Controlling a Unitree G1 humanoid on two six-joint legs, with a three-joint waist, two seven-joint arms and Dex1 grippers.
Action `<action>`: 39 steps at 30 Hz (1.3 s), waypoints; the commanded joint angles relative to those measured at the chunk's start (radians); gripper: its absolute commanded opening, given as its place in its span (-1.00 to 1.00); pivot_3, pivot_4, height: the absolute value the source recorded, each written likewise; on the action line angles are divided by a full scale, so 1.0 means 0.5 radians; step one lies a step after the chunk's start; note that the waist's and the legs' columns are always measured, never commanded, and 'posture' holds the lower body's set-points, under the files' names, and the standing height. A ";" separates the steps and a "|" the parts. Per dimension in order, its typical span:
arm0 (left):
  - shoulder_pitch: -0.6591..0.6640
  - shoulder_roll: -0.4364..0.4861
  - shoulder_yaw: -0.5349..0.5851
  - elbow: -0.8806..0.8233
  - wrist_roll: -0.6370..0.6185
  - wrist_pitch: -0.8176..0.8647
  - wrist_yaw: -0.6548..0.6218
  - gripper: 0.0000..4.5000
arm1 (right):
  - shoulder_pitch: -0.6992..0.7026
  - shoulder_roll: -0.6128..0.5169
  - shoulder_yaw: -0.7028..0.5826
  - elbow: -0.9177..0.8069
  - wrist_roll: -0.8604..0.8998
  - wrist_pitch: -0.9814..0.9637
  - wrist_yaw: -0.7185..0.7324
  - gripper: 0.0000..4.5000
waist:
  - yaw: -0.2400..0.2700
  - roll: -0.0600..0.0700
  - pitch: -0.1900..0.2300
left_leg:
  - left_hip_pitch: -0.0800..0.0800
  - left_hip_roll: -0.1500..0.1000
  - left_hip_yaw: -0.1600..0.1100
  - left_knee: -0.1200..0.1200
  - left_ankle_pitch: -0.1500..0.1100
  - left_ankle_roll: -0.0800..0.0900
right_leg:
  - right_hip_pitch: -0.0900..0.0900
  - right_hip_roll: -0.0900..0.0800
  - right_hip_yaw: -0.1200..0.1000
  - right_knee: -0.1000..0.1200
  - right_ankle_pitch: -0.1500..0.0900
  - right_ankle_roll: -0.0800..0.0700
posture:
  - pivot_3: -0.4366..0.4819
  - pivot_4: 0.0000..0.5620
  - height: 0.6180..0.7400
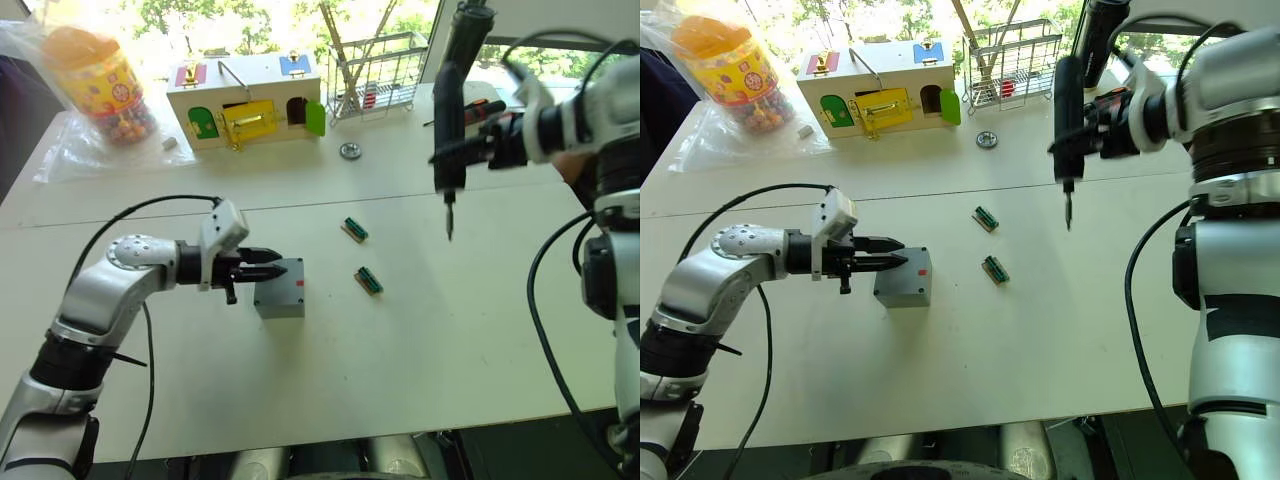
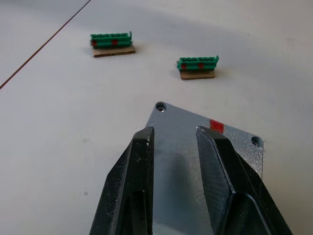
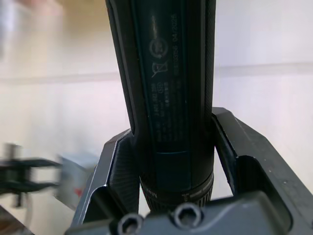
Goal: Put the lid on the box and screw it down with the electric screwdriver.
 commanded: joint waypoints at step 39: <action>0.065 0.057 -0.052 -0.113 0.165 0.111 0.002 -0.41 | 1.680 1.255 0.303 -1.721 0.445 -1.721 -1.030 -0.16 | -0.102 0.000 0.000 | 0.008 -0.001 -0.007 0.011 0.002 -0.001 | 0.008 0.006 0.000 0.014 0.000 0.000 | -0.05 -0.47 1.00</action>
